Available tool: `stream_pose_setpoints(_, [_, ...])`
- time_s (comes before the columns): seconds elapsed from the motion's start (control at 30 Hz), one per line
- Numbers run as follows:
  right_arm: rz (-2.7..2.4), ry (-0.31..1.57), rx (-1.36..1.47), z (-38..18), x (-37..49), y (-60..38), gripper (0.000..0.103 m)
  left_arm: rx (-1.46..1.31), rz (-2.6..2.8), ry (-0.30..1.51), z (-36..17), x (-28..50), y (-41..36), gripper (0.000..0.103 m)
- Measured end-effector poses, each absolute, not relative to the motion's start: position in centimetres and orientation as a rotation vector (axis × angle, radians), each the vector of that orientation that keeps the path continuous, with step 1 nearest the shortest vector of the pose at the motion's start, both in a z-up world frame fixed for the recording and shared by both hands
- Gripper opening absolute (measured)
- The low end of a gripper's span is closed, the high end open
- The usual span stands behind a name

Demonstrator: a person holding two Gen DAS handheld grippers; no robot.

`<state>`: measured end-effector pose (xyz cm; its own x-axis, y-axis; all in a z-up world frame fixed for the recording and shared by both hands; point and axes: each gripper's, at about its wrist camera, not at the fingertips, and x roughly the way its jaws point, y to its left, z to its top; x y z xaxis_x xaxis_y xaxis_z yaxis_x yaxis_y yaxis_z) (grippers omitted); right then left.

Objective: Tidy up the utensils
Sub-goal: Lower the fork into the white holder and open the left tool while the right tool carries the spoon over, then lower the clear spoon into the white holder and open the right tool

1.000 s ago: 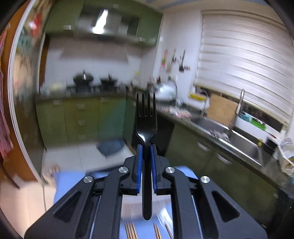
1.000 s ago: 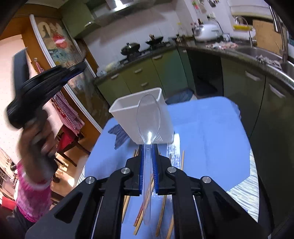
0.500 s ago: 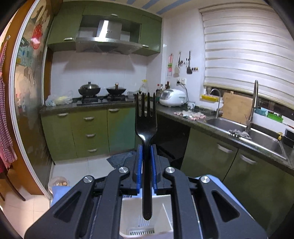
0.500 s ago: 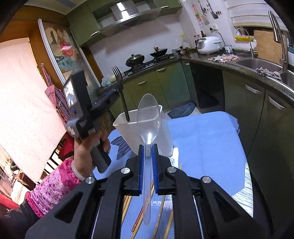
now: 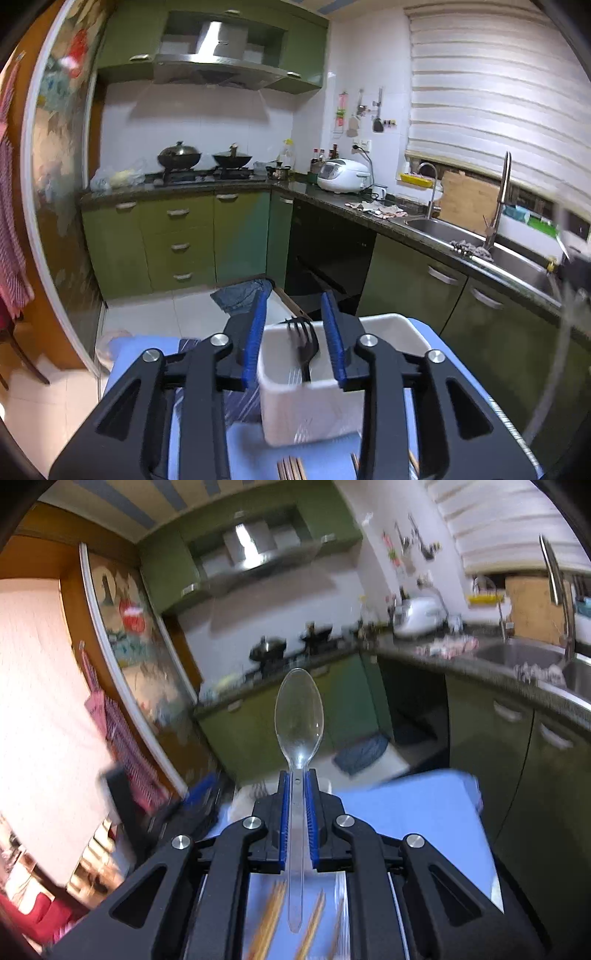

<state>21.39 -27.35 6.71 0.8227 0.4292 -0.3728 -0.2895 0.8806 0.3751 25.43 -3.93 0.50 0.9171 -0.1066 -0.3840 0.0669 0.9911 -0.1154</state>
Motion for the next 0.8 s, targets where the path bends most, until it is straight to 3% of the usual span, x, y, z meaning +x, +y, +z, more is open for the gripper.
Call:
stream_pose_setpoints(0.3, [0.313, 0.327, 0.244, 8.9, 29.5, -21.9, 0.009, -0.076, -0.101, 0.416, -0.2, 20.1, -3.4, 0.039])
stream_pose_setpoints(0.6, [0.292, 0.351, 0.157, 4.1, 34.0, -19.2, 0.009, -0.047, -0.110, 0.458, -0.8, 18.6, -3.1, 0.040])
stream_pose_setpoints(0.8, [0.325, 0.413, 0.117, 0.5, 32.5, -19.4, 0.010, -0.035, -0.100, 0.489, -1.4, 18.6, -3.0, 0.040])
